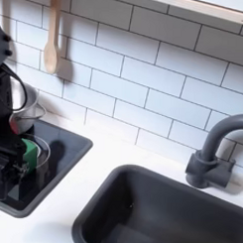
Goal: Reach green block
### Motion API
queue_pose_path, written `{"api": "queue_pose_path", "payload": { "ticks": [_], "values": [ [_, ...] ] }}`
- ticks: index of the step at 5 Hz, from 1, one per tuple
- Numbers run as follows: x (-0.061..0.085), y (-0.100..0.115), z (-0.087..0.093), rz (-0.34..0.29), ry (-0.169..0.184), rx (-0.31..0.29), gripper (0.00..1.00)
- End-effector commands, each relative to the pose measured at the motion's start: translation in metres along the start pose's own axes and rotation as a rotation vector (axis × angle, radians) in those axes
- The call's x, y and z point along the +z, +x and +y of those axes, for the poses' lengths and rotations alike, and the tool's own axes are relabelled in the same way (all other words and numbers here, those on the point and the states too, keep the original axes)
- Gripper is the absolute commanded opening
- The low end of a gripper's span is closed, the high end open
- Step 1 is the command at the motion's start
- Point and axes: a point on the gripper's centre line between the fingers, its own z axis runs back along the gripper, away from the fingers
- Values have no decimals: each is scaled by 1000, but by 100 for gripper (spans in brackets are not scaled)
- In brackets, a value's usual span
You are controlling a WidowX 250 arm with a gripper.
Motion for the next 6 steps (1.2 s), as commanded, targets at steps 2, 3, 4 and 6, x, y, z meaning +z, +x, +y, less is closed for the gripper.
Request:
{"api": "queue_pose_path", "payload": {
  "ticks": [2,3,4,6],
  "values": [
    [-13,40,13,-16,23,50,100],
    [-18,53,20,-15,26,60,100],
    [-26,63,21,-18,31,28,100],
    [-34,79,30,-24,28,24,100]
  ]
}}
